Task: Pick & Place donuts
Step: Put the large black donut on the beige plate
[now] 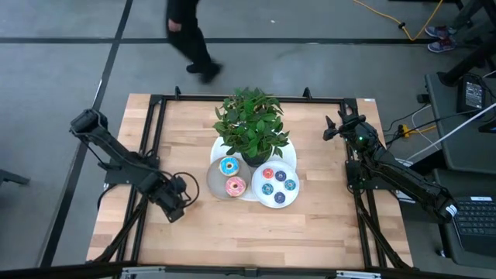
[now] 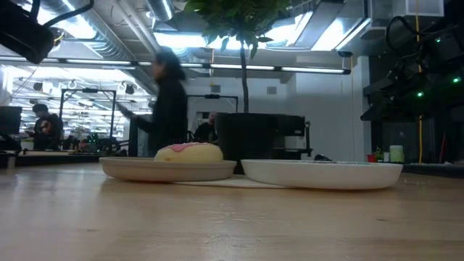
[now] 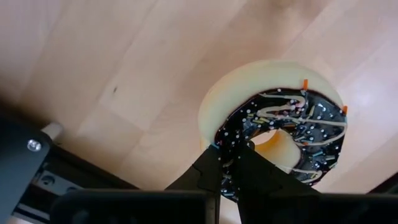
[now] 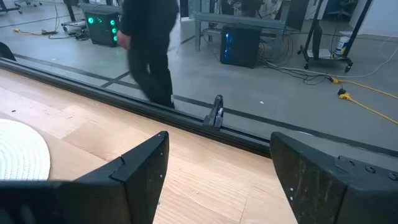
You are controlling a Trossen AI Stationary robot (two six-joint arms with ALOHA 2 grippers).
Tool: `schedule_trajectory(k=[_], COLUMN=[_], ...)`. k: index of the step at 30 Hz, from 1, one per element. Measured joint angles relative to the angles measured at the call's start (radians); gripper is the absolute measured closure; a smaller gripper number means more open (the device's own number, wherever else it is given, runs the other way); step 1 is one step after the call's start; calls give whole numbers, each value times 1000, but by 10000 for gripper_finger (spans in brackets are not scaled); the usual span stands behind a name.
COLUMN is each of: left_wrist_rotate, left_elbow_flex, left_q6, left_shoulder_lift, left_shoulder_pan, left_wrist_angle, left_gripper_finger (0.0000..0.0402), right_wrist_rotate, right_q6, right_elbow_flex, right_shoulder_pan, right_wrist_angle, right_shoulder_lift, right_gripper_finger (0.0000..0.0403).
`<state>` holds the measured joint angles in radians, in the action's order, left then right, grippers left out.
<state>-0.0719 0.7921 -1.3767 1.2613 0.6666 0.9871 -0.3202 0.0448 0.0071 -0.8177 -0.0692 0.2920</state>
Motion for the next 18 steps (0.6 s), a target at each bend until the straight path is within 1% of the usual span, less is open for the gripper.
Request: schedule_trajectory(k=[4,8,18], left_wrist_rotate=[3,23,35], left_elbow_flex=[5,42,159], left_q6=[-23,-5,143], left_shoulder_lift=[24,63,195], left_shoulder_pan=[-24,-78,-304], left_wrist_angle=[4,7,15], left_gripper_finger=[378,379,379], right_wrist_rotate=[0,0,0], right_q6=[0,0,0], right_elbow_flex=[0,0,0], right_shoulder_pan=[0,0,0], right_wrist_angle=[0,0,0], right_shoulder_lift=[0,0,0], right_gripper_finger=[124,124,124])
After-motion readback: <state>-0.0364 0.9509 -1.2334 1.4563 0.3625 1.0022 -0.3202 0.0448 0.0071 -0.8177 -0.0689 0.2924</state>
